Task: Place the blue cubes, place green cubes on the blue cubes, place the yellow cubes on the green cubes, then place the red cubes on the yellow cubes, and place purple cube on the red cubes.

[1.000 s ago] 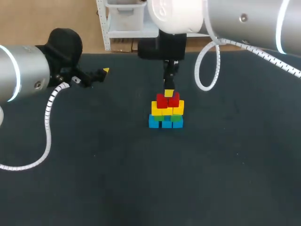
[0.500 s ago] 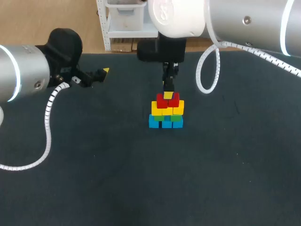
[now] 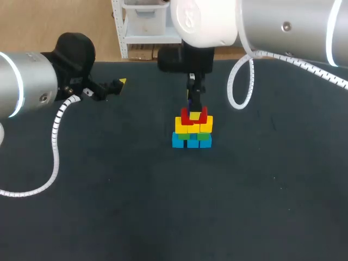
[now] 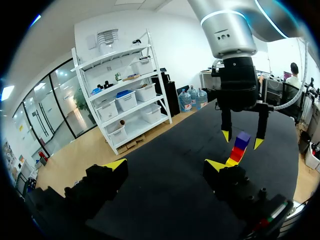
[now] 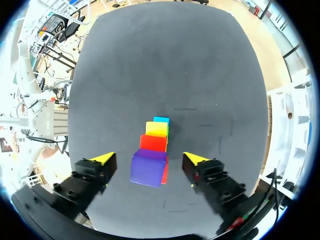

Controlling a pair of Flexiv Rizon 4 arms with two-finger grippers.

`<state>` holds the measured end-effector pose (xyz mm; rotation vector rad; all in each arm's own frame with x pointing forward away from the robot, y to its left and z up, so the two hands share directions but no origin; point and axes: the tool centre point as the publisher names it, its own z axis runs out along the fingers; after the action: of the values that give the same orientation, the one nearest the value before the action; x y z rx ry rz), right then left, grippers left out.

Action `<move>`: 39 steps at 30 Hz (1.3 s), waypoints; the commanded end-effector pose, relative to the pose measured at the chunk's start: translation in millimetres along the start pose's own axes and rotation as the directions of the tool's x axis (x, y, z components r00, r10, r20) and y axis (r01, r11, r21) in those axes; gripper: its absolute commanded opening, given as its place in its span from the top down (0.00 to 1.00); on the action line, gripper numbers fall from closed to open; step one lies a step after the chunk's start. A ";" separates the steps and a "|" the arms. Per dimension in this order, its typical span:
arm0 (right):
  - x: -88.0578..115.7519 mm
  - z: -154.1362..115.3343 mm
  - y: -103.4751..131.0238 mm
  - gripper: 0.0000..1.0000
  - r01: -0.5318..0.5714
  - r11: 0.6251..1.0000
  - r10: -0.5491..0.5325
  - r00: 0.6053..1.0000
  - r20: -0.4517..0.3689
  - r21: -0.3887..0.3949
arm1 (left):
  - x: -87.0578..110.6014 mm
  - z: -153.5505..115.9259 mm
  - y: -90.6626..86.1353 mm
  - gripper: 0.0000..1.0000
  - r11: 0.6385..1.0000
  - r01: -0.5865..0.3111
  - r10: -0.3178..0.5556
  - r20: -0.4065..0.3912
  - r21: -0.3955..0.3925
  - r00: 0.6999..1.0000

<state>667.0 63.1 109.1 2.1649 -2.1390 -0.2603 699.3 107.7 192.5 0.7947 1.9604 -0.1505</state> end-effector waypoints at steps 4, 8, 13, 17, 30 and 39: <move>4.4 -4.3 0.2 0.20 -0.006 0.999 0.005 1.000 0.013 0.045 | 0.0 0.7 1.5 0.00 1.000 0.000 0.000 0.001 0.005 1.000; 4.7 -5.6 0.5 0.58 0.006 0.998 -0.007 1.000 0.015 0.065 | 0.0 0.7 1.5 0.00 1.000 0.000 0.000 0.001 0.005 1.000; 4.7 -5.0 1.3 0.62 0.013 0.997 -0.013 1.000 0.005 0.072 | 0.0 0.7 1.5 0.00 1.000 0.000 0.000 0.001 0.005 1.000; 4.5 -4.5 2.1 0.65 0.022 0.997 -0.022 1.000 0.003 0.070 | 0.0 0.7 1.5 0.00 1.000 0.000 0.000 0.001 0.005 1.000; 4.3 -10.5 5.9 0.00 0.032 0.996 -0.035 0.999 0.029 0.080 | 0.0 0.7 1.5 0.00 1.000 0.000 0.000 0.001 0.005 1.000; 10.3 -37.8 13.6 0.00 0.041 0.984 -0.060 0.992 0.111 0.172 | 0.0 0.7 1.5 0.00 1.000 0.000 0.000 0.001 0.005 1.000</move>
<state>673.2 66.6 137.4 2.3128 -2.1869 -0.2092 699.3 107.7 192.4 0.7946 1.9604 -0.1505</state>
